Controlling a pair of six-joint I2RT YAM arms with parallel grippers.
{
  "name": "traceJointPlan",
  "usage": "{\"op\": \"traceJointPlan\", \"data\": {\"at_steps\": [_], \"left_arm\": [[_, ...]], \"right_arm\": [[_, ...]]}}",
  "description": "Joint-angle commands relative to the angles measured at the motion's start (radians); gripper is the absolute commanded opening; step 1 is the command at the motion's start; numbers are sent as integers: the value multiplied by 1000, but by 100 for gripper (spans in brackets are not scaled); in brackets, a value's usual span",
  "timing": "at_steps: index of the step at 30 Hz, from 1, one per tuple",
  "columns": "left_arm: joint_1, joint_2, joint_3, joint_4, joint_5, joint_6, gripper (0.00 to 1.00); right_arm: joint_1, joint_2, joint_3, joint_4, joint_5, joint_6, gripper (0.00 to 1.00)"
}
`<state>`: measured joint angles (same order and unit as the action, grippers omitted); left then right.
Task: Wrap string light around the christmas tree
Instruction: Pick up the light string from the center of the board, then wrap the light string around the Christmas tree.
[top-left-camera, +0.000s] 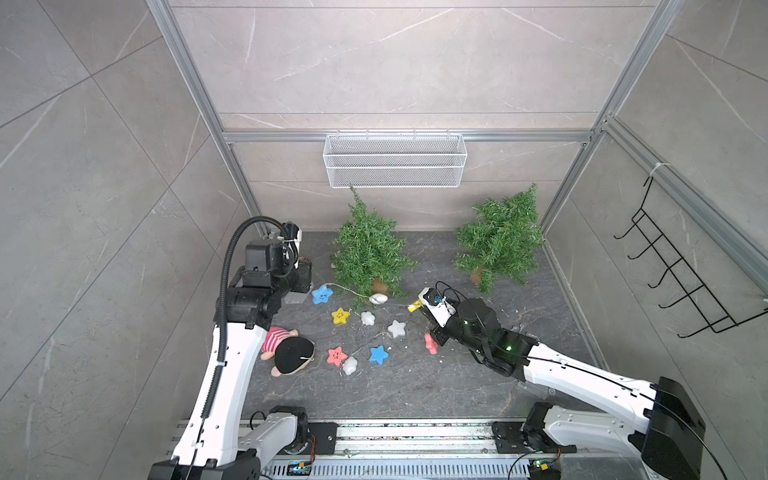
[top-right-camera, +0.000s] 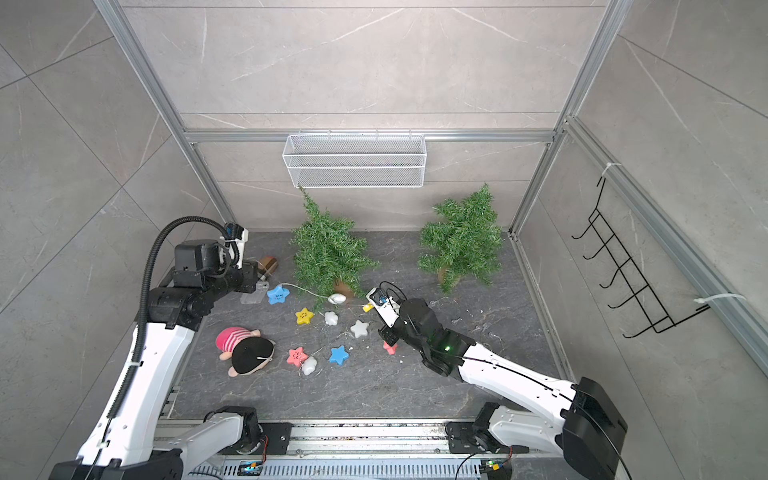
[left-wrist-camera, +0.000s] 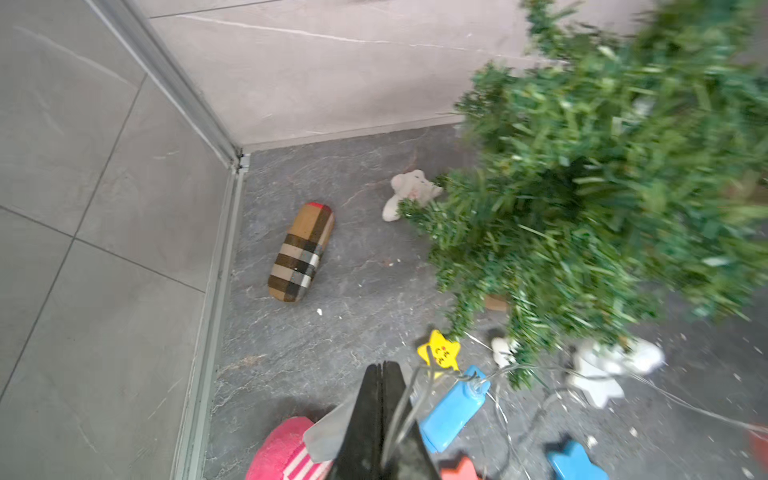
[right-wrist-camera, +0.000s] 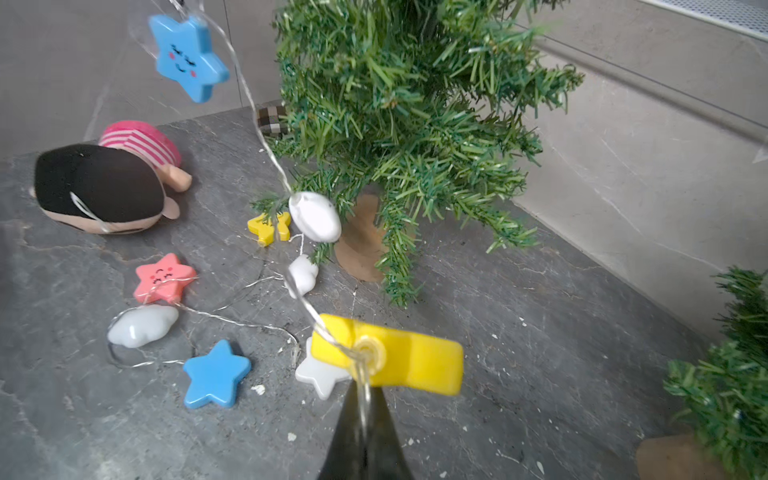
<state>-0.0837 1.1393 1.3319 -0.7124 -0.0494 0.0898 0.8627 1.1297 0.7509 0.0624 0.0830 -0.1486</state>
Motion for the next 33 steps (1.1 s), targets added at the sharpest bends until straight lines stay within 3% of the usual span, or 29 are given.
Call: {"op": "traceJointPlan", "data": {"at_steps": [1, 14, 33], "left_arm": [[12, 89, 32, 119, -6, 42, 0], [10, 361, 79, 244, -62, 214, 0], [-2, 594, 265, 369, 108, 391, 0]], "right_arm": [[1, -42, 52, -110, -39, 27, 0], [1, -38, 54, -63, -78, 103, 0], [-5, 110, 77, 15, -46, 131, 0]]}}
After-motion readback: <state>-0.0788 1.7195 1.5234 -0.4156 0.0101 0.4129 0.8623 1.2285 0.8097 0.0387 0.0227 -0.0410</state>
